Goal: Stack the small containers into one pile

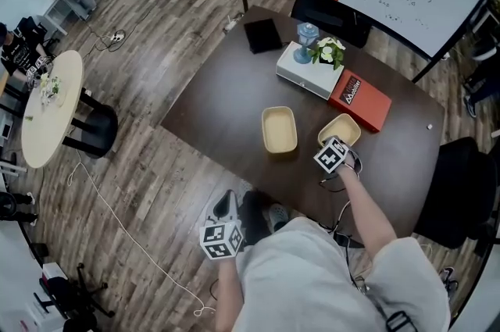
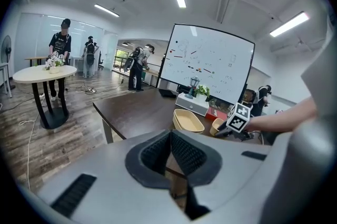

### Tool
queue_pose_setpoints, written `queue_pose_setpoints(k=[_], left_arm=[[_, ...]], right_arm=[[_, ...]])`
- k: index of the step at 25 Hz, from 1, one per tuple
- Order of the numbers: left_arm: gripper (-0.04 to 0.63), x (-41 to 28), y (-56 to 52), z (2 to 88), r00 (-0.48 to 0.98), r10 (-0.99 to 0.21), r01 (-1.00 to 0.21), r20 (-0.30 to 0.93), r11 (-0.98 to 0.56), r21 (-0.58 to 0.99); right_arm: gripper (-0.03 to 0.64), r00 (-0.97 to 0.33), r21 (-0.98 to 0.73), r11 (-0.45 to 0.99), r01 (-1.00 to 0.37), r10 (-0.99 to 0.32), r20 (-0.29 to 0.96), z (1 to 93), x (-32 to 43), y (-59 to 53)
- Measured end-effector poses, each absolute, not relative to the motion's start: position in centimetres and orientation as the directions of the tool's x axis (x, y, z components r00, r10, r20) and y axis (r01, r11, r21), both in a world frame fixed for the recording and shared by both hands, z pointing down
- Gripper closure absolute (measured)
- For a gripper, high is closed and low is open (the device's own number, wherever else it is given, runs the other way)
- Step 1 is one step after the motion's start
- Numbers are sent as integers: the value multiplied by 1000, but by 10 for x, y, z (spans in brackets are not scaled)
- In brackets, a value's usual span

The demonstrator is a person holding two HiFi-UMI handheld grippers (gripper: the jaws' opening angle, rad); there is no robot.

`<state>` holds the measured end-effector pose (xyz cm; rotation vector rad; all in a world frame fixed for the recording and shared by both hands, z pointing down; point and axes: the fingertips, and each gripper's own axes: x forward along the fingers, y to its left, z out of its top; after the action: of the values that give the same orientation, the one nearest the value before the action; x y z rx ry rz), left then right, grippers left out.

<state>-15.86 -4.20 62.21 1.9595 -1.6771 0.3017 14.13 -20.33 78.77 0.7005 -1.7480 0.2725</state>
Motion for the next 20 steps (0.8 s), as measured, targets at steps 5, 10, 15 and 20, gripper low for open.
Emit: queue_pose_setpoints(k=[5, 10, 15, 20], left_arm=[[589, -164, -36, 627, 196, -841, -961, 504, -61, 271], [589, -161, -37, 628, 204, -840, -959, 503, -68, 276], [589, -157, -38, 629, 219, -837, -952, 502, -71, 296], [589, -151, -41, 633, 234, -833, -948, 501, -81, 309]], right_arm=[[574, -124, 186, 793, -581, -312, 942, 790, 142, -205], [586, -138, 201, 810, -552, -326, 935, 788, 139, -197], [604, -162, 238, 858, -456, -343, 925, 779, 131, -187], [607, -217, 240, 900, -364, -332, 918, 770, 118, -178]])
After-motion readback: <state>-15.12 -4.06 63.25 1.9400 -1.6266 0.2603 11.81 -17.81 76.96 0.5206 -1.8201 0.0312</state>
